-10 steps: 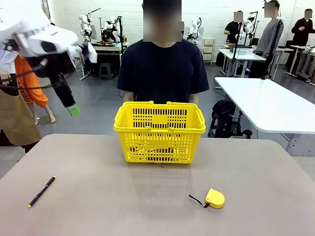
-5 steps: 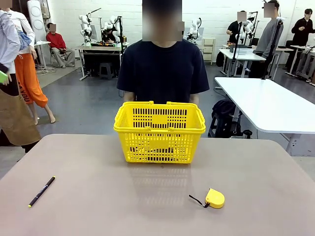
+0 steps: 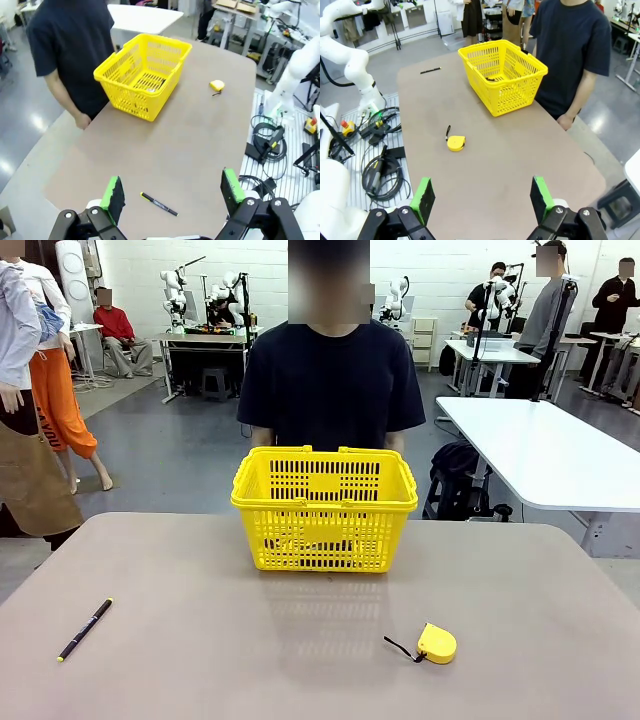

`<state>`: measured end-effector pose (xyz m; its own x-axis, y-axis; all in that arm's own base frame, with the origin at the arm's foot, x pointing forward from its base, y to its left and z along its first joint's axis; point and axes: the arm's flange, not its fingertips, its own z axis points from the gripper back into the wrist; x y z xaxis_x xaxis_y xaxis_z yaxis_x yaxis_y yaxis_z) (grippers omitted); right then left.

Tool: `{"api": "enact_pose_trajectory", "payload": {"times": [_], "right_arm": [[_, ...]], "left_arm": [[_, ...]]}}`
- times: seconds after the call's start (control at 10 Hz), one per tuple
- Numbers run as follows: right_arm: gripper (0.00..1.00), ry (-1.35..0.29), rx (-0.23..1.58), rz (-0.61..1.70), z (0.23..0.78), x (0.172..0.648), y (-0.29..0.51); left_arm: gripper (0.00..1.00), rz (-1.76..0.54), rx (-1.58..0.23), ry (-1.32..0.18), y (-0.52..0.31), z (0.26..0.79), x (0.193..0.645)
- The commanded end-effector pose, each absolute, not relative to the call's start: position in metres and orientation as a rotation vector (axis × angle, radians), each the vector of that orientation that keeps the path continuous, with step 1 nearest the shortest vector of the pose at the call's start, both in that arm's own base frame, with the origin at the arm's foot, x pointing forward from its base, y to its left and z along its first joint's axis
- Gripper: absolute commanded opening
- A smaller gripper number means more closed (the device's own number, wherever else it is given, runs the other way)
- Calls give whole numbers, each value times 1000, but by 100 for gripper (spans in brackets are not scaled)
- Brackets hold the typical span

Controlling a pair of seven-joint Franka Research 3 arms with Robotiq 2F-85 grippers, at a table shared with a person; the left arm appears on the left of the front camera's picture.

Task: Place the items the person wants into the basket.
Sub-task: Pick up the item the person points to and place it in the Market Basket.

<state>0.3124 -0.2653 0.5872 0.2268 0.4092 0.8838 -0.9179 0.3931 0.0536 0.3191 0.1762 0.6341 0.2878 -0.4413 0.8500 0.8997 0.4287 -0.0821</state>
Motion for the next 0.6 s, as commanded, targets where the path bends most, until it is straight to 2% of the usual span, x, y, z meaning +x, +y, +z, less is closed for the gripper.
{"api": "enact_pose_trajectory", "payload": {"times": [0.0,0.5], "right_arm": [[100,-948,679,1026,588,313,-266],[100,-948,679,1026,588,313,-266]], "left_arm": [[100,-1043,-713,-894,187,627,318],[100,-1039,-719,-895,187,619,312]]}}
